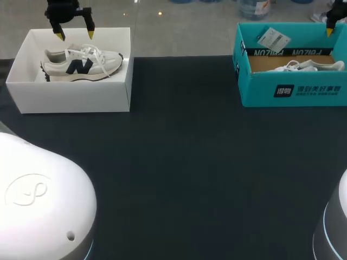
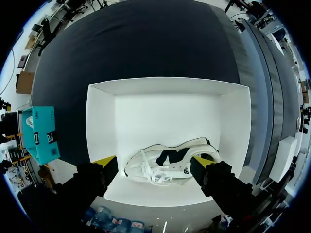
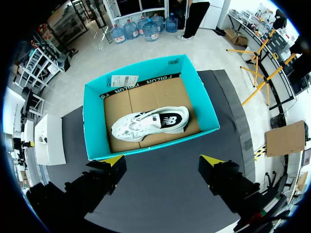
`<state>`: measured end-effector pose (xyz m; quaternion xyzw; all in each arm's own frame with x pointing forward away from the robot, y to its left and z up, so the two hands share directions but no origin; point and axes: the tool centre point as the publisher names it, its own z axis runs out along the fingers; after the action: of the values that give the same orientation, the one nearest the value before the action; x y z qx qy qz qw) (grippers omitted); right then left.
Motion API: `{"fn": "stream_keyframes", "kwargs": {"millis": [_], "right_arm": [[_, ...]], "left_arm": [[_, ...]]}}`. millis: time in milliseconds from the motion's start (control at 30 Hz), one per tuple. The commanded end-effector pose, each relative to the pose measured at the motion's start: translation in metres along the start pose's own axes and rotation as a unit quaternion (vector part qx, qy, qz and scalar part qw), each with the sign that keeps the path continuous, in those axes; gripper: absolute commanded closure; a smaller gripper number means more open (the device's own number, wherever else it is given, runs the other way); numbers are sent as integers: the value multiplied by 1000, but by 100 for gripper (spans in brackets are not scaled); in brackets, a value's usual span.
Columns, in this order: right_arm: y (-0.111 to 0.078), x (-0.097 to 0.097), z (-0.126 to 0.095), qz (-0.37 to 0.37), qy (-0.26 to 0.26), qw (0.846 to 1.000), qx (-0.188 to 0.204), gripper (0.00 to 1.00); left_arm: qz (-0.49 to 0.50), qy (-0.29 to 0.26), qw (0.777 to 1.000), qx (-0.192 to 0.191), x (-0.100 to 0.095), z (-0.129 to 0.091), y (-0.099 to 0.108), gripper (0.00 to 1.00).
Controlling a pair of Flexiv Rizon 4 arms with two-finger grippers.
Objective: Take the shoe out of the shoebox, open the shoe tongue, remove and reinsert the insole, then place the shoe into the shoebox
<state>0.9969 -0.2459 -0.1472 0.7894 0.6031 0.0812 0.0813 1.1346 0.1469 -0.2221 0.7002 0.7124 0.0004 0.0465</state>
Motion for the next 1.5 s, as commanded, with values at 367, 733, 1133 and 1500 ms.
{"fn": "stream_keyframes", "kwargs": {"millis": [367, 733, 1133, 1500], "right_arm": [[0, 0, 0, 1, 0, 1000, 0, 0], [0, 0, 0, 1, 0, 1000, 0, 0], [0, 0, 0, 1, 0, 1000, 0, 0], [0, 0, 0, 1, 0, 1000, 0, 0]], "left_arm": [[-29, 4, 1000, 11, 18, 12, 14, 0], [-31, 0, 999, 17, 19, 10, 18, 0], [-85, 47, 995, -27, 72, 22, 74, 0], [-78, 57, 995, -16, 115, 38, 83, 0]]}}
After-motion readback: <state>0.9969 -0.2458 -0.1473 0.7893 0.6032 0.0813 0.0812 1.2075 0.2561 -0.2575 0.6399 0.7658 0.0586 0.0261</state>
